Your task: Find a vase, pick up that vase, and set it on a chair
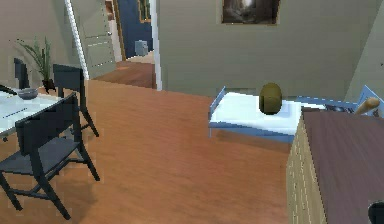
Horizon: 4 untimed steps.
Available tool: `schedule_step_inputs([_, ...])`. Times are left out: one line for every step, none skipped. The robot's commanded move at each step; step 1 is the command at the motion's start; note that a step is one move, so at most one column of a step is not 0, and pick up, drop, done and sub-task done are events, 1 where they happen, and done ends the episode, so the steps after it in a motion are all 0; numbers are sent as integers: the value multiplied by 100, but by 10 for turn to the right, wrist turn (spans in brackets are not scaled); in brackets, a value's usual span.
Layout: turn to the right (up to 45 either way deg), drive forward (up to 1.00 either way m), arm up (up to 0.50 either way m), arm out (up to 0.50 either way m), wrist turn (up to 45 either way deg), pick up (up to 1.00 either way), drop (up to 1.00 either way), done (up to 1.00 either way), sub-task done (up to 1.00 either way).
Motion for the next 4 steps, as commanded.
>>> schedule_step_inputs([-150, 0, 0, 0, 0, 0, 0, 0, 0])
schedule_step_inputs([0, 40, 0, 0, 0, 0, 0, 0, 0])
schedule_step_inputs([90, 0, 0, 0, 0, 0, 0, 0, 0])
schedule_step_inputs([0, 100, 0, 0, 0, 0, 0, 0, 0])
